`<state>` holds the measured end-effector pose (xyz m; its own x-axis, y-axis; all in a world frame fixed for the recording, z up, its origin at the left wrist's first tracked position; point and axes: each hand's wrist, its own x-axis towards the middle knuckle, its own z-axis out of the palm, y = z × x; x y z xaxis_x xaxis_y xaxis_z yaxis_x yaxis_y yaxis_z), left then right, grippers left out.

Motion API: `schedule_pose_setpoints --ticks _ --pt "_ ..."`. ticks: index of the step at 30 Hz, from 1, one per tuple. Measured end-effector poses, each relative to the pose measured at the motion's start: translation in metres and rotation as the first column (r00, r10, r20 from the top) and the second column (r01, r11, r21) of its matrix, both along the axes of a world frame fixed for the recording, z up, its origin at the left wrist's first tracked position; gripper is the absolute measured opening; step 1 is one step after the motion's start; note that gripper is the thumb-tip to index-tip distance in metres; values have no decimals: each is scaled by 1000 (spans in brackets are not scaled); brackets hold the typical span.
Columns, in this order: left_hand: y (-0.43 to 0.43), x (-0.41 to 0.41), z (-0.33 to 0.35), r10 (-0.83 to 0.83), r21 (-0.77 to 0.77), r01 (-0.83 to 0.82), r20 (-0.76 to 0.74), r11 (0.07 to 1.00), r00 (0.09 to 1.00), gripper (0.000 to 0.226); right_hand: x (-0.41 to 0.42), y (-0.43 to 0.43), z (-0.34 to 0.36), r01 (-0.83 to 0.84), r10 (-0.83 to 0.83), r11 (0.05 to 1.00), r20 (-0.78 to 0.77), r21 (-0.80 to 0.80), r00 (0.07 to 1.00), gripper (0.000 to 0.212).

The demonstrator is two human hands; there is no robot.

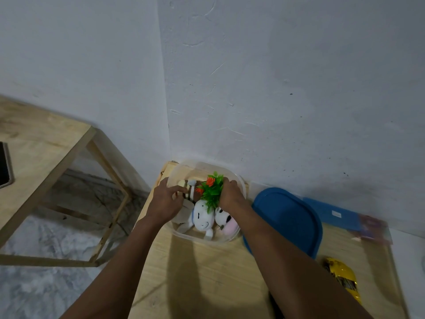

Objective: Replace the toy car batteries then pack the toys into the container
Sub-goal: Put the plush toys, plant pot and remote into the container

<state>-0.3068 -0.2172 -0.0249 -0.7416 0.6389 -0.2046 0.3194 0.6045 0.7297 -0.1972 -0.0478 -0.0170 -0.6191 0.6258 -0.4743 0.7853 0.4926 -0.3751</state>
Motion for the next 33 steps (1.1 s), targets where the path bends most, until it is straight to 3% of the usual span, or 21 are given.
schedule_pose_setpoints --ticks 5,9,13,18,21,25,30,33 --pt "-1 1 -3 10 -18 -10 0 1000 1000 24 11 4 14 -50 48 998 -73 -30 996 85" --pt "0 2 -4 17 2 -17 -17 1000 1000 24 27 5 29 -227 226 974 -115 5 967 98" --pt "1 3 -3 17 -9 -18 -25 1000 1000 23 31 1 24 -297 306 951 -126 83 944 79" --pt "1 2 -5 16 -12 -16 -23 1000 1000 23 28 -4 24 -202 208 978 -243 52 947 44" --pt "1 1 -7 21 -3 -22 -25 1000 999 24 28 6 41 -18 -4 998 -379 -56 925 29" --pt "1 1 -9 32 -12 -33 -33 999 999 22 37 23 60 262 -364 928 -500 -263 786 21" --pt "3 2 -8 33 -13 -34 -49 999 998 21 43 19 48 253 -299 953 -403 -164 865 25" --pt "3 1 -8 26 -19 -27 -55 999 998 21 41 13 40 172 -145 983 -297 65 944 24"
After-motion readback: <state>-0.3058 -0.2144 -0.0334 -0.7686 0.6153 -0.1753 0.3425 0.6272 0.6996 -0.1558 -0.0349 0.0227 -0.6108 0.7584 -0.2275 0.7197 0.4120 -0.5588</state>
